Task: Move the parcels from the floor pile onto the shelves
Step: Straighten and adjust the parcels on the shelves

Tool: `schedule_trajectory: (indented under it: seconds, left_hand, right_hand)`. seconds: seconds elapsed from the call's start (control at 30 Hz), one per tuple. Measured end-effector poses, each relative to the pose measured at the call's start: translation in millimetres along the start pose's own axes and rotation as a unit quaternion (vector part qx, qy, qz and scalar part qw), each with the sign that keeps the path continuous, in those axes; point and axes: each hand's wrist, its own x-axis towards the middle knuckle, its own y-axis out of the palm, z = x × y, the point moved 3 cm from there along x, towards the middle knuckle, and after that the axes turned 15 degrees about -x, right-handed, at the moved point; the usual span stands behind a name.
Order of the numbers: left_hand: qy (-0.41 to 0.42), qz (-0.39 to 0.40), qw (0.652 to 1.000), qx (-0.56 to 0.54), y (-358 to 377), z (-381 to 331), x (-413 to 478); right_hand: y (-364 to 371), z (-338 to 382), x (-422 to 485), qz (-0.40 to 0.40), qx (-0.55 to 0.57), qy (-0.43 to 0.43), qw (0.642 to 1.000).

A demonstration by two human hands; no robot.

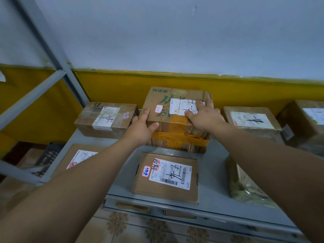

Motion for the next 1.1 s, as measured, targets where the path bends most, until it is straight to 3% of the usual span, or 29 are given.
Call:
schedule_trajectory:
  seconds: [0.13, 0.4, 0.57, 0.83, 0.97, 1.1]
  left_hand:
    - [0.008, 0.025, 0.998, 0.064, -13.7, -8.4, -1.8]
    - [0.111, 0.078, 0.978, 0.156, -31.2, -37.7, -22.1]
    - [0.171, 0.109, 0.957, 0.209, -24.5, -57.6, -44.4]
    - [0.272, 0.176, 0.905, 0.275, 17.1, -82.1, -90.5]
    - [0.285, 0.202, 0.893, 0.283, 48.0, -90.9, -107.3]
    - [0.243, 0.221, 0.907, 0.263, 91.1, -98.5, -115.4]
  right_hand:
    - [-9.8, -0.8, -3.3, 0.006, 0.000, -0.002, 1.000]
    - [-38.5, -17.2, -50.6, -0.039, -0.032, 0.000, 0.999]
    - [-50.8, -37.5, -81.4, -0.049, -0.054, 0.045, 0.996]
    - [-59.4, -77.8, -130.7, -0.087, -0.106, 0.048, 0.989]
    - [-53.9, -119.3, -136.6, -0.078, -0.092, 0.061, 0.991]
    - [-31.8, -174.9, -139.8, -0.045, -0.083, 0.065, 0.993]
